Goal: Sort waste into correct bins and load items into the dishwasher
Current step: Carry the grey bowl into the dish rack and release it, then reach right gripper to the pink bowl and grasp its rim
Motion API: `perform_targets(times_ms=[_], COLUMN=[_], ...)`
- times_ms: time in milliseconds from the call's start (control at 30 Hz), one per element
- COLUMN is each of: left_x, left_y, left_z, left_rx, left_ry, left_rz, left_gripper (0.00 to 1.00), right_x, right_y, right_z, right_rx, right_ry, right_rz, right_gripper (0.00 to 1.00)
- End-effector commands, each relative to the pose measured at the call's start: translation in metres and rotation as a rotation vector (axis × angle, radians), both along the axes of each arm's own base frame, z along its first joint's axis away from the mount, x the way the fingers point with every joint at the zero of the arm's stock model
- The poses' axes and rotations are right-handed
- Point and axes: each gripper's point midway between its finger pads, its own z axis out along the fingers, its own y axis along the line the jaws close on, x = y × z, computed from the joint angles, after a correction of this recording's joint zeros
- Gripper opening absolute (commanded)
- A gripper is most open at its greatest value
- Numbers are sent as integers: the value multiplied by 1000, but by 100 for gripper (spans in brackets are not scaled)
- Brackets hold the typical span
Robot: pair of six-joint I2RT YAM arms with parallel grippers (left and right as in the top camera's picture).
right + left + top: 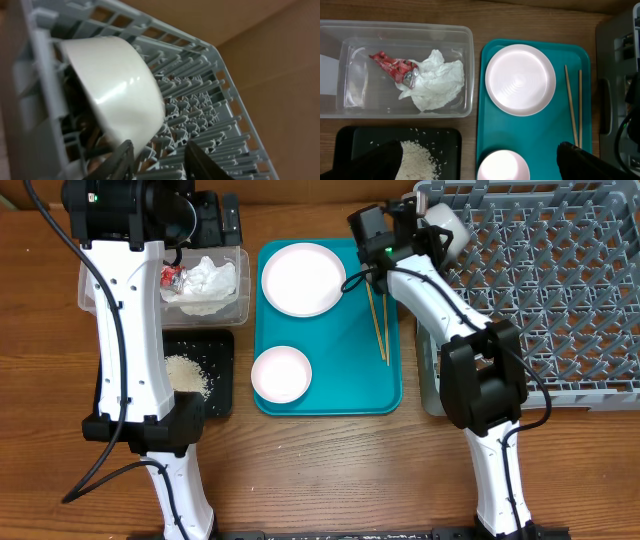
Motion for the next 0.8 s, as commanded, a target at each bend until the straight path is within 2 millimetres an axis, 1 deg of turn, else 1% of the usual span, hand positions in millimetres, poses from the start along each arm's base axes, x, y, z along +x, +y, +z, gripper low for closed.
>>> perform_targets(times_ms=[0, 33, 67, 100, 133, 167, 200, 233, 300, 367, 400, 467, 533, 567, 633, 667, 767], left_x=[-3, -3, -3, -3, -3, -3, -3, -3, -3, -3, -3, -3, -3, -3, -3, -3, -3], left_y=[2, 2, 2, 2, 2, 2, 2, 2, 2, 2, 2, 2, 2, 2, 2, 2, 2], left_z=[7, 7, 7, 7, 7, 7, 7, 7, 7, 7, 7, 7, 7, 7, 7, 7, 7], left_rx=[-1, -1, -1, -1, -1, -1, -1, -1, -1, -1, -1, -1, -1, -1, -1, -1, -1], left_ry=[-16, -16, -16, -16, -16, -16, -16, -16, -16, -16, -16, -16, -16, -16, -16, -16, -16], left_rz=[16, 16, 16, 16, 16, 16, 16, 16, 16, 16, 16, 16, 16, 16, 16, 16, 16], left_gripper=[100, 100, 100, 100, 100, 100, 100, 100, 100, 100, 100, 100, 100, 100, 100, 100, 100], right_x=[0, 0, -2, -4, -9, -14, -19, -25, -45, -67, -83, -108, -127, -137, -152, -166, -191], right_y=[7, 10, 16, 20, 32, 42, 55, 69, 108, 144, 165, 193, 211, 219, 228, 237, 251], right_z=[16, 20, 30, 37, 51, 56, 60, 64, 71, 76, 78, 77, 66, 57, 32, 12, -24], right_rx=[65, 94, 153, 194, 306, 376, 466, 554, 767, 955, 1069, 1227, 1315, 1344, 1370, 1390, 1418], right_ry=[-15, -16, -12, -10, 3, 21, 50, 73, 162, 258, 329, 446, 542, 587, 644, 684, 739], right_rz=[33, 47, 82, 106, 170, 215, 274, 325, 475, 606, 678, 761, 791, 783, 701, 641, 541], right_gripper=[38, 41, 45, 46, 48, 51, 55, 56, 63, 64, 64, 65, 65, 65, 65, 62, 55])
